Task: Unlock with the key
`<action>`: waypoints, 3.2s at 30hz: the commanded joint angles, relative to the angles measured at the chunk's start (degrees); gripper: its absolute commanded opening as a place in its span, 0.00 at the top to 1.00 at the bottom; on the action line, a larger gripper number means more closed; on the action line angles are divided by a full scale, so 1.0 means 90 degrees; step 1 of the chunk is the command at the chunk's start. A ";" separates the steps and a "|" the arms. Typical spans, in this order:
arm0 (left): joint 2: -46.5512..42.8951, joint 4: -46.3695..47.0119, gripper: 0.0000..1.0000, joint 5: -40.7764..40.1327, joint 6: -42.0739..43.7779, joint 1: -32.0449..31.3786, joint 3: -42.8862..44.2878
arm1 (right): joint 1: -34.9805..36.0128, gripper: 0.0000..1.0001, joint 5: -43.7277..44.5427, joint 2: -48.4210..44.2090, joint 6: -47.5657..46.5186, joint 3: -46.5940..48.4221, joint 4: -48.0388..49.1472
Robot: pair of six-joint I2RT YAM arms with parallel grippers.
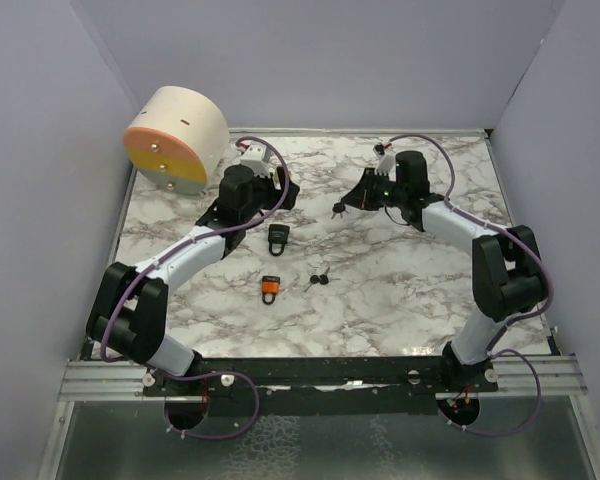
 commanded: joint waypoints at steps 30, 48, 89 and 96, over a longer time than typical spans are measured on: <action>0.0193 0.2400 0.32 0.1769 0.0236 -0.0455 -0.1038 | 0.0024 0.99 -0.0319 -0.1352 -0.0339 0.0032 0.0298; 0.1006 0.3104 0.39 0.1879 0.0631 -0.0844 -0.0999 | 0.0024 0.99 -0.0644 -0.1481 -0.0178 0.0177 0.0280; 0.2183 0.5449 0.95 0.2752 0.1240 -0.1057 -0.0703 | 0.0022 0.99 -0.1292 -0.1802 -0.0063 -0.0218 0.0483; 0.1947 0.5182 1.00 0.2618 0.1327 -0.1059 -0.0848 | 0.0018 0.99 -0.1001 -0.1788 -0.0098 -0.0212 0.0319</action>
